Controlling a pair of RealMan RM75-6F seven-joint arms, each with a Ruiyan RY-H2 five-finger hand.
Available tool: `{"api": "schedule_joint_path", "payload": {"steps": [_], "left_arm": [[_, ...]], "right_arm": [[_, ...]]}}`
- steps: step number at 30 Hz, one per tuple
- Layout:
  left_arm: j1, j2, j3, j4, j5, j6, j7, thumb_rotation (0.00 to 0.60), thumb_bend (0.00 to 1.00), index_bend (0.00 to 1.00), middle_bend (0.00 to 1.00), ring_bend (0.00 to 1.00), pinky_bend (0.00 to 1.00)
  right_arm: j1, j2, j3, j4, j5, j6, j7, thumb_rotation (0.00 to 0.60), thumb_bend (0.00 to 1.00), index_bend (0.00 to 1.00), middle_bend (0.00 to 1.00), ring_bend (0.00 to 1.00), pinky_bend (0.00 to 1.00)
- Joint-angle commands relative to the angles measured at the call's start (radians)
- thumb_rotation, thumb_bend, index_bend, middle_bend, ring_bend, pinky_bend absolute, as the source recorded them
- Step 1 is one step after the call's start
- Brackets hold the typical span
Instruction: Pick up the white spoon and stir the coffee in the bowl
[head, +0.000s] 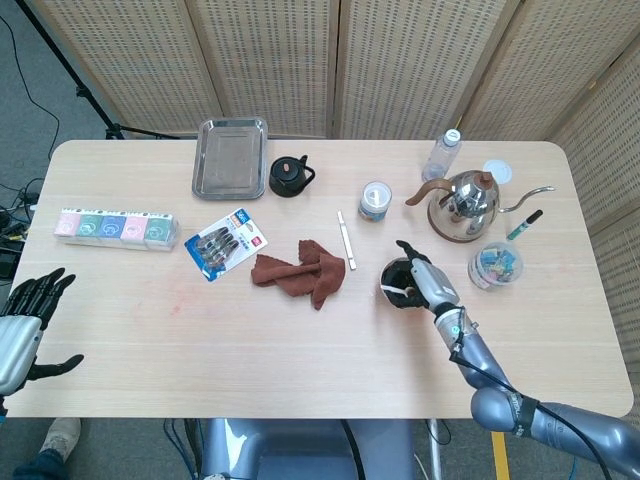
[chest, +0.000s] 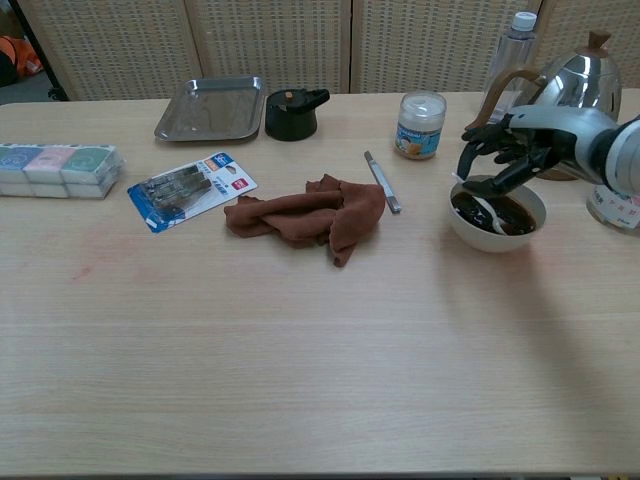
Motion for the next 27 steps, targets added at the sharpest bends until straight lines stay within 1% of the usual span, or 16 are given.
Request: {"api": "schedule_joint_path", "payload": {"steps": [1, 7, 11, 15, 18, 21, 27], "left_arm": [[-0.002, 0.002, -0.002, 0.002, -0.006, -0.004, -0.005, 0.600, 0.13, 0.00, 0.00, 0.00, 0.00], [-0.006, 0.005, -0.006, 0.003, -0.015, -0.011, -0.012, 0.600, 0.13, 0.00, 0.00, 0.00, 0.00], [-0.007, 0.006, -0.007, 0.003, -0.019, -0.012, -0.014, 0.600, 0.13, 0.00, 0.00, 0.00, 0.00], [-0.010, 0.003, -0.005, 0.000, -0.019, -0.017, -0.004, 0.600, 0.13, 0.00, 0.00, 0.00, 0.00], [-0.010, 0.000, -0.002, -0.005, -0.013, -0.018, 0.008, 0.600, 0.13, 0.00, 0.00, 0.00, 0.00], [-0.009, -0.001, 0.000, -0.007, -0.007, -0.017, 0.013, 0.600, 0.13, 0.00, 0.00, 0.00, 0.00], [-0.011, 0.001, 0.002, -0.005, -0.004, -0.020, 0.007, 0.600, 0.13, 0.00, 0.00, 0.00, 0.00]], "right_arm": [[0.036, -0.071, 0.029, 0.083, 0.024, -0.017, 0.017, 0.600, 0.57, 0.57, 0.00, 0.00, 0.00], [0.061, -0.113, 0.055, 0.176, 0.055, -0.031, 0.024, 0.600, 0.57, 0.57, 0.00, 0.00, 0.00], [0.054, -0.098, 0.062, 0.186, 0.055, -0.026, 0.027, 0.600, 0.58, 0.57, 0.00, 0.00, 0.00], [0.029, -0.053, 0.054, 0.150, 0.047, -0.017, 0.026, 0.600, 0.61, 0.57, 0.00, 0.00, 0.00], [0.001, -0.003, 0.031, 0.095, 0.050, -0.006, 0.009, 0.600, 0.62, 0.57, 0.00, 0.00, 0.00], [-0.018, 0.028, 0.017, 0.048, 0.049, 0.004, 0.002, 0.600, 0.62, 0.57, 0.00, 0.00, 0.00], [-0.027, 0.041, 0.011, 0.001, 0.035, 0.008, 0.003, 0.600, 0.62, 0.57, 0.00, 0.00, 0.00]]}}
